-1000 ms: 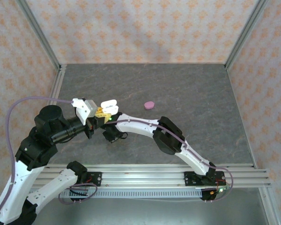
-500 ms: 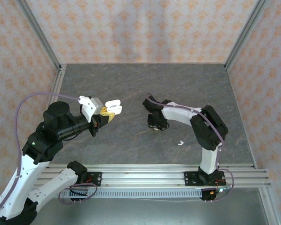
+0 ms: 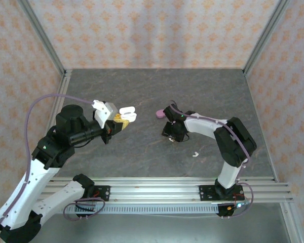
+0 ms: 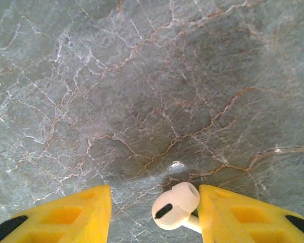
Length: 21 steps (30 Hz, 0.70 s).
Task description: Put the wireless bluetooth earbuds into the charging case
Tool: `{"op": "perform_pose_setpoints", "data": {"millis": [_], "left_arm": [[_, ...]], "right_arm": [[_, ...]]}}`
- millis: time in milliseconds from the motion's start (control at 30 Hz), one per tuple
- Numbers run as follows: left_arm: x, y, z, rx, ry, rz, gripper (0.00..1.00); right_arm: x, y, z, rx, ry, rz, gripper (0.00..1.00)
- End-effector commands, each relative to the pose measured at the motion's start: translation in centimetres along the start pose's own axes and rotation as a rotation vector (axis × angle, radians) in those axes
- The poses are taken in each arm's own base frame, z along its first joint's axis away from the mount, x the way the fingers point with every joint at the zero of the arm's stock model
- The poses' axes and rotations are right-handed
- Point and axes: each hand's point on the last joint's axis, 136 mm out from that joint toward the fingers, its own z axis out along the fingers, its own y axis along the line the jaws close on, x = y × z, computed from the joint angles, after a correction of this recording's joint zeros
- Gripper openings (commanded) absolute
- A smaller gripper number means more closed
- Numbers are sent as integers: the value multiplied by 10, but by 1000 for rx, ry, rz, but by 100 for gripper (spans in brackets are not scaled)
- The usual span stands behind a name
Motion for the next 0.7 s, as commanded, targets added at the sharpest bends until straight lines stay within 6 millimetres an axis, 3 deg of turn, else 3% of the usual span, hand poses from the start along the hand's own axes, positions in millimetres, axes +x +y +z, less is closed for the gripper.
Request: {"op": "perform_pose_setpoints", "data": {"millis": [0,200,400,667], "left_arm": [[-9,-1,-2,8,-44,-6,0],[-10,0,2,16,-43,-8,0],[-11,0,5,23,-38,-2,0],[-5,-1,3,18,-24,3,0]], "right_arm": [[23,10,4,-74,83,34,49],[34,14,-2,-100,91,42,52],[28,19,-12,-109,60,43,52],[16,10,-36,-26,-3,-18,53]]}}
